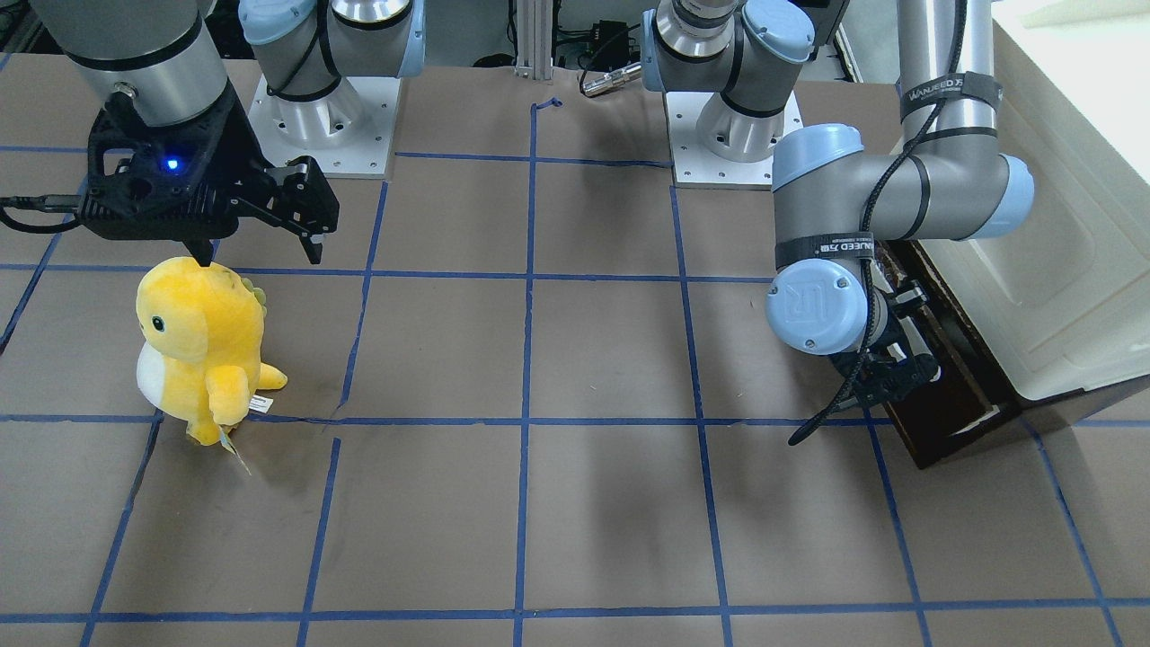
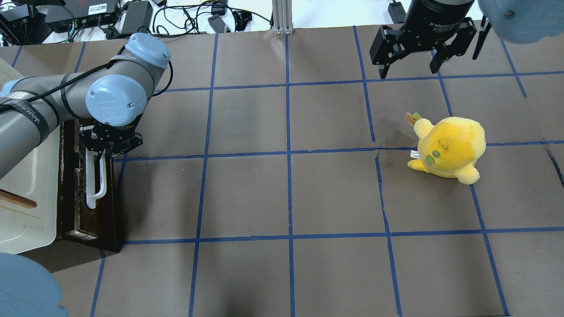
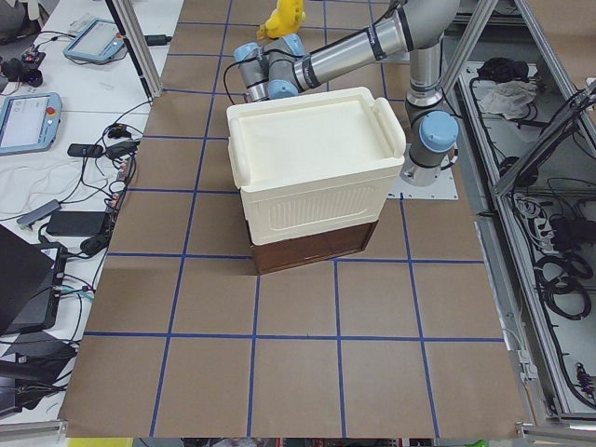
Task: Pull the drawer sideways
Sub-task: 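Pull the handle with the left gripper, sliding the drawer out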
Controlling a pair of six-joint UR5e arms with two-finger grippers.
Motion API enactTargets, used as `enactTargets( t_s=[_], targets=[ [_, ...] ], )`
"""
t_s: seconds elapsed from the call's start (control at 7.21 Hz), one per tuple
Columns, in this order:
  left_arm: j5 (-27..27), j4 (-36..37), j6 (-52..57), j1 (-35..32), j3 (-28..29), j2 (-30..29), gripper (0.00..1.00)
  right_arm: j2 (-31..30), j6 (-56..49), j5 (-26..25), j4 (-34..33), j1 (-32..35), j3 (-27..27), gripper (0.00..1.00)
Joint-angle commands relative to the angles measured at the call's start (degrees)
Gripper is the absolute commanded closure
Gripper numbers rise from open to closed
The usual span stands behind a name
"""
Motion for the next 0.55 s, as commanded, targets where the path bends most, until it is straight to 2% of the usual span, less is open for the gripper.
enactTargets(
  t_s=[0.0, 0.42],
  targets=[
    [-0.01, -0.79, -1.26, -1.12, 0.26, -0.19, 1.0, 0.0, 0.04, -0.06, 0.0, 0.0, 0.0, 0.0],
    [-0.45, -1.67, -2.39, -1.82, 0.79, -0.36, 1.0, 0.0, 0.04, 0.02, 0.0, 0.0, 0.0, 0.0]
  ],
)
